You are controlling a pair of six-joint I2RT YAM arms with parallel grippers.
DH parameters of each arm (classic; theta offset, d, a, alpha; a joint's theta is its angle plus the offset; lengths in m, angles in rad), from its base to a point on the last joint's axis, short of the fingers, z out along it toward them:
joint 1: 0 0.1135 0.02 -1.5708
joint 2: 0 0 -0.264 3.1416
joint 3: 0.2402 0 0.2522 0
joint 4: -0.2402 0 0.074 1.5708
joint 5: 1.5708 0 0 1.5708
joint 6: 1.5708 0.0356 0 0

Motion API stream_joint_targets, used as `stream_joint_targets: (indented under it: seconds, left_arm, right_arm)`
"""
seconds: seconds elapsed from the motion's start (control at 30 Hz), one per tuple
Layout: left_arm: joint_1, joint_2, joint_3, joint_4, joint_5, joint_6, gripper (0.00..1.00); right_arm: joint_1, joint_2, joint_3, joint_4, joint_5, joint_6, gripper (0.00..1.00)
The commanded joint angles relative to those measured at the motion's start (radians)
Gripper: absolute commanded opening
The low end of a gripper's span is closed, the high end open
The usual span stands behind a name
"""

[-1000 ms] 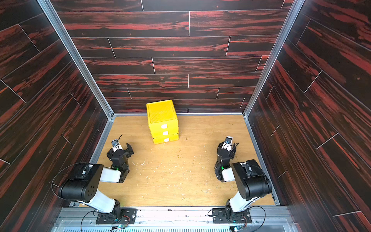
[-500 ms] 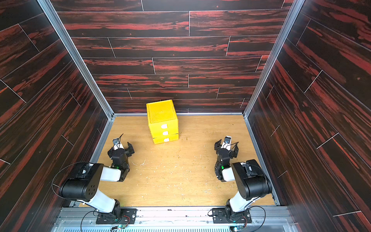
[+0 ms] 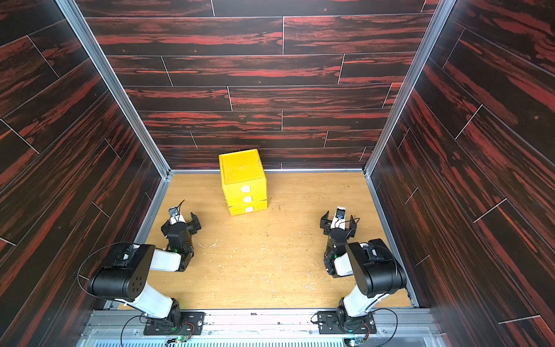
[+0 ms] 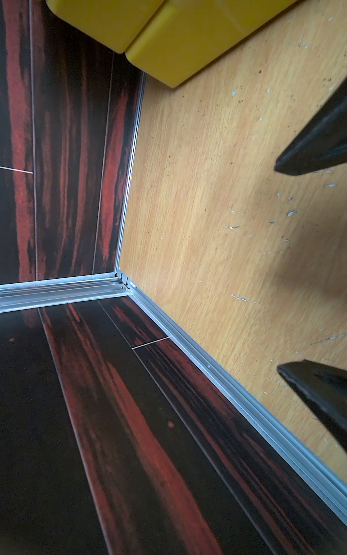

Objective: Sort the rolls of trash bags by color and place them into the drawer
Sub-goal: Reset both arms

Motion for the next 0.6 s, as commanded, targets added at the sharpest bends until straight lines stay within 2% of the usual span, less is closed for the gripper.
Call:
stream_joint_targets:
  seconds: [0.0, 0.57]
  left_arm:
    - [0.006, 0.000, 0.004, 0.006, 0.003, 0.007, 1.00]
    - [0.009, -0.002, 0.011, -0.009, 0.009, 0.004, 1.00]
  right_arm:
    - [-0.002, 0.003, -0.004, 0.035, -0.012, -0.006, 0.98]
    - [-0.003, 0.003, -0.005, 0.039, -0.012, -0.008, 0.98]
